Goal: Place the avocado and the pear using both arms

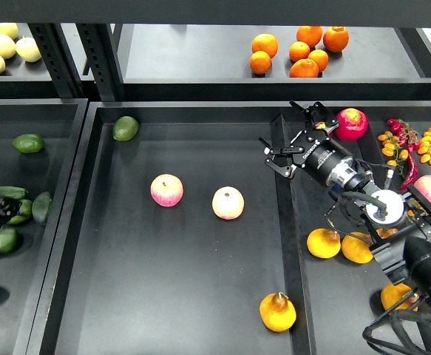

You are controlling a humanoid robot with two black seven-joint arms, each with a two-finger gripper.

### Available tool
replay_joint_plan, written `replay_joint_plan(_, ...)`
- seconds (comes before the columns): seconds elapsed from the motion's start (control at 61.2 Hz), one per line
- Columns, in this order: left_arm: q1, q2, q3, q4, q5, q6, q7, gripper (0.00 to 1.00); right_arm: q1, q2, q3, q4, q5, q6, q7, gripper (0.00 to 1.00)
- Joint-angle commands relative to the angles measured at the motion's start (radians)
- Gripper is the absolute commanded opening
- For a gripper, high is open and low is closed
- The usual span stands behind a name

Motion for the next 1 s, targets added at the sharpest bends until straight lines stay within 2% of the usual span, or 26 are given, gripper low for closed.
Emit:
replay_joint_plan(0.0,-0.011,-0.028,-0.064,-0.007,-0.065,0.0,0.0,0.97,0.0,0.0,0.0,0.0,0.0,0.0,0.0,1.0)
replay_joint_plan(0.327,-0.019,-0.151,-0.289,-0.011,-0.141,0.0,0.0,0.97,0.0,0.0,0.0,0.0,0.0,0.0,-0.002,1.0)
replay_joint_plan(0.523,-0.037,-0.266,-0.432,-0.016,-0.145,0.0,0.0,0.97,0.0,0.0,-0.002,0.003,0.0,0.0,-0.002,1.0)
replay_joint_plan(0.539,-0.036,-0.292,-0.481,-0.022,-0.147,0.0,0.0,0.97,0.0,0.0,-0.002,0.003,0.0,0.0,-0.002,1.0)
replay_joint_plan(0.98,-0.008,-0.453,-0.696,-0.054,-0.154,0.0,0.0,0.98,0.0,0.0,-0.002,0.007,0.0,0.0,-0.002,1.0)
